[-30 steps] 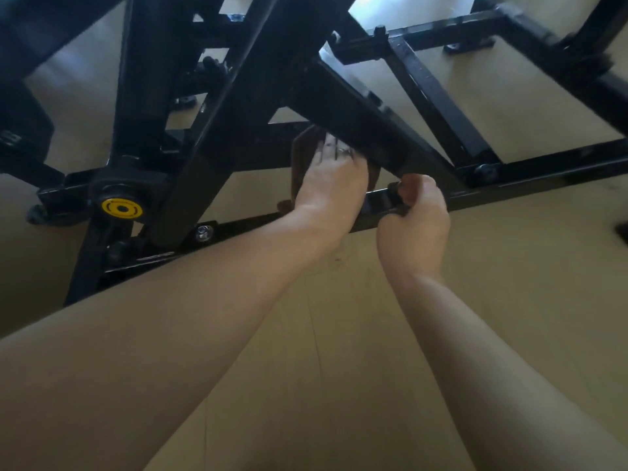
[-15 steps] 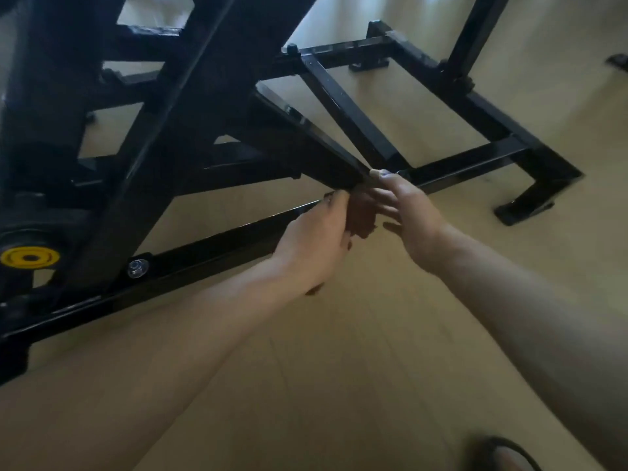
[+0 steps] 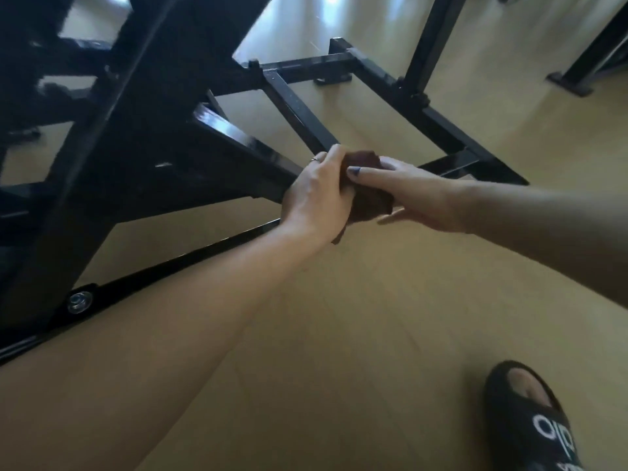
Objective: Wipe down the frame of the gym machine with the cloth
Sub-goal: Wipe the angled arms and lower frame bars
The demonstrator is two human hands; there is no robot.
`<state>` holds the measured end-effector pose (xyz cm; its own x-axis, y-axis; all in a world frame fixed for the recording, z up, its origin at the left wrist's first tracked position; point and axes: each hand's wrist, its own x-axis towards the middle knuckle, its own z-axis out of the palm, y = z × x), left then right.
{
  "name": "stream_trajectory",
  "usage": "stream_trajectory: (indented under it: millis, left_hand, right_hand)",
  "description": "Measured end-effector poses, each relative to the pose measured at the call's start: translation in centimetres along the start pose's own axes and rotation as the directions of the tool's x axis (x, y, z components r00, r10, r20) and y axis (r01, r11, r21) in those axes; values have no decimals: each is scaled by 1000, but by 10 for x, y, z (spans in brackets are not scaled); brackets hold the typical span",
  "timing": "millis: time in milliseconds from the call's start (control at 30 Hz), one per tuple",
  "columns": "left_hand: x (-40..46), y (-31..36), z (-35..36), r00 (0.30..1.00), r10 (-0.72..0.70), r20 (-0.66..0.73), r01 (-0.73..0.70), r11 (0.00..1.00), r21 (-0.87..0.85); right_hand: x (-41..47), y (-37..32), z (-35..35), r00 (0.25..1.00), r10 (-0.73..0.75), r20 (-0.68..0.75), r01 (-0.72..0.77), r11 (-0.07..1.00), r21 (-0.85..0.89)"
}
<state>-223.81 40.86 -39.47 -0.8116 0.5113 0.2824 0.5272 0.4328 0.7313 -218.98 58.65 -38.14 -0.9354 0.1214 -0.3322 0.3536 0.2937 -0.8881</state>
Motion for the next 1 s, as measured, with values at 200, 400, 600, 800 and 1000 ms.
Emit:
stream_trajectory:
  millis: [200,400,600,800,1000]
  left_hand:
    - [12,1,18,1000,26,10,-27,985,173]
    - [39,0,21,987,26,156,-144,557,818]
    - [56,7,41,933,-285,220,-138,281,950]
    - [76,7,57,919,-351,179,-101,229,968]
    - [82,8,60,910,-397,116,-34,208,978]
  right_hand:
    - [41,41,-22,997,7,71,-24,970,244]
    - [58,34,-49,983,-109,-148,156,922,355]
    - [95,11,-69,884,-374,-280,357,928,-110]
    - [121,54,-31,913,-384,139,407,831,-378]
    - [129,90,-27,734,-676,71,624,628,-466]
